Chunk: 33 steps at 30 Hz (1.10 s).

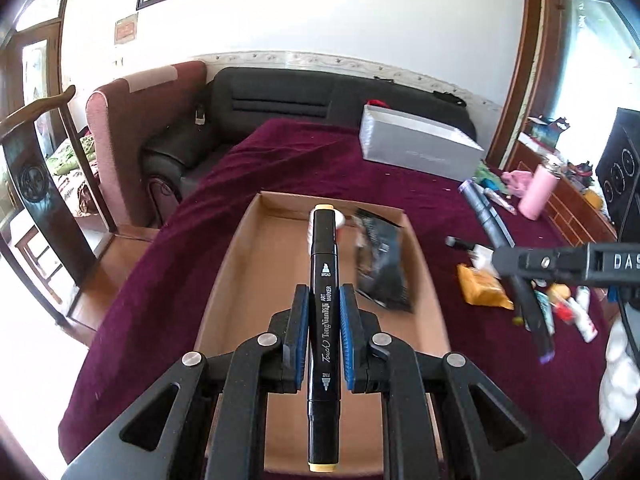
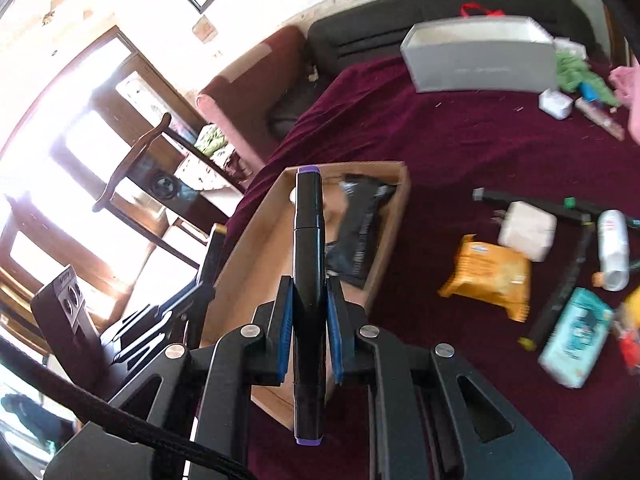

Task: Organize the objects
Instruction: 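Lower both markers into the cardboard tray and open both tools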

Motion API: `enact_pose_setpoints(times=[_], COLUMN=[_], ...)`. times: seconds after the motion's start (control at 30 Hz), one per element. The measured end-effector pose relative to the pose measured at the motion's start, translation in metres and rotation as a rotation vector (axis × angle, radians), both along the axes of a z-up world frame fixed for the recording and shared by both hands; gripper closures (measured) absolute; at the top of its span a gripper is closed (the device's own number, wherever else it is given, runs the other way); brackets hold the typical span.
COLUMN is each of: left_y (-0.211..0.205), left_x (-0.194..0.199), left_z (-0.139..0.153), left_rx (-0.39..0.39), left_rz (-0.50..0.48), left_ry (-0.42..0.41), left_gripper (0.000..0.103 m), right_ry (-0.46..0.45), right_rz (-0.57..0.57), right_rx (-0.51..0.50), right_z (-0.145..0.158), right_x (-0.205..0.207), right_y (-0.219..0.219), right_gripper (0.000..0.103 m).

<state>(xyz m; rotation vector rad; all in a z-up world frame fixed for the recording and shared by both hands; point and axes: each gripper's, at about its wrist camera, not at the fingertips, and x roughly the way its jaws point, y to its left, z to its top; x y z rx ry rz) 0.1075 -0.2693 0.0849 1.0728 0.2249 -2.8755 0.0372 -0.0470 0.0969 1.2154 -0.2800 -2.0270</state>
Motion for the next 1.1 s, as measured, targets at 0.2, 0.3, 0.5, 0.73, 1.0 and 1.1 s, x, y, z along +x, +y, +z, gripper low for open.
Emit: enact_pose_setpoints(times=[0.2, 0.3, 0.5, 0.73, 1.0, 1.1], left_y=[-0.025, -0.033, -0.044, -0.053, -0.054, -0.051], left_x=[-0.051, -0.075, -0.111, -0.127, -0.126, -0.12], left_z=[-0.011, -0.017, -0.043, -0.064, -0.064, -0.058], left_rx=[-0.011, -0.019, -0.005, 0.039, 0.08, 0.09], left_rz=[0.012, 0.018, 0.019, 0.048, 0.059, 0.057], left_ry=[-0.047, -0.073, -0.145, -0.19, -0.184, -0.169], left_gripper=[0.091, 0.091, 0.091, 0.091, 0.076, 0.062], right_ry=[-0.101, -0.161, -0.244, -0.217, -0.16, -0.142], right_rz=[-0.018, -0.043, -0.109, -0.142, -0.156, -0.154], right_rx=[0.019, 0.019, 0.037, 0.089, 0.108, 0.088], right_z=[-0.029, -0.046, -0.075, -0.084, -0.082, -0.076], right_x=[-0.037, -0.054, -0.084, -0.096, -0.097, -0.095], right_y=[-0.053, -0.071, -0.092, -0.097, -0.098, -0.096], right_gripper=[0.089, 0.09, 0.089, 0.089, 0.085, 0.083])
